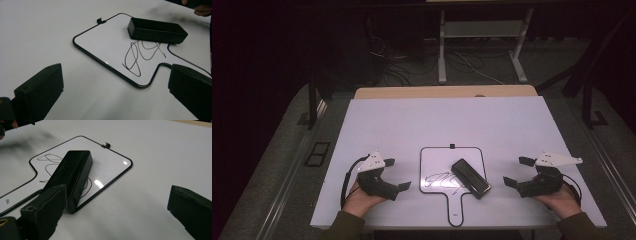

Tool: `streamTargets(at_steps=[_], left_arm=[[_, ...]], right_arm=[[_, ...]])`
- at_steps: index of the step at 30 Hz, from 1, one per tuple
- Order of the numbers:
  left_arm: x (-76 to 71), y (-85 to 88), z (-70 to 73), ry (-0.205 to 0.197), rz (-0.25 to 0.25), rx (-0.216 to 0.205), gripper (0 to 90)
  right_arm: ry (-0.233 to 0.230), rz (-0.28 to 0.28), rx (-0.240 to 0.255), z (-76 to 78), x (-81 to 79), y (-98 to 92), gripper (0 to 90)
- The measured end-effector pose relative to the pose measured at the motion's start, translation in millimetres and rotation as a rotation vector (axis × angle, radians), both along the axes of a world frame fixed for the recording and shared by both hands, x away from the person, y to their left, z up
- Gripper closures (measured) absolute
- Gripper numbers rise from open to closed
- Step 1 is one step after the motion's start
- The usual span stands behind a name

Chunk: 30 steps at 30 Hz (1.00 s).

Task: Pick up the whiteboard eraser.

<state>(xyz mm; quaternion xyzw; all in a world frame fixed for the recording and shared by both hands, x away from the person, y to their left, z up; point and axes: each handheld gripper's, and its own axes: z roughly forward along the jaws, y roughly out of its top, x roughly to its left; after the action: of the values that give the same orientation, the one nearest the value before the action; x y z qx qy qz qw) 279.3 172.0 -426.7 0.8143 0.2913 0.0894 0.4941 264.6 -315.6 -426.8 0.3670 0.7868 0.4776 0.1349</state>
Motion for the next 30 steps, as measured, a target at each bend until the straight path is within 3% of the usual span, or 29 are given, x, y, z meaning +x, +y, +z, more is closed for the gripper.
streamTargets(at_steps=[14, 30], left_arm=[[0.0, -0.8, 0.4, 0.004, 0.006, -0.008, 0.0], [-3.7, 2.6, 1.3, -0.003, 0.018, -0.013, 0.0]], right_arm=[[0.020, 0.008, -0.012, 10.1, 5.4, 9.1, 1.5], [0.062, 0.089, -0.082, 20.5, 23.5, 57.6, 1.5]])
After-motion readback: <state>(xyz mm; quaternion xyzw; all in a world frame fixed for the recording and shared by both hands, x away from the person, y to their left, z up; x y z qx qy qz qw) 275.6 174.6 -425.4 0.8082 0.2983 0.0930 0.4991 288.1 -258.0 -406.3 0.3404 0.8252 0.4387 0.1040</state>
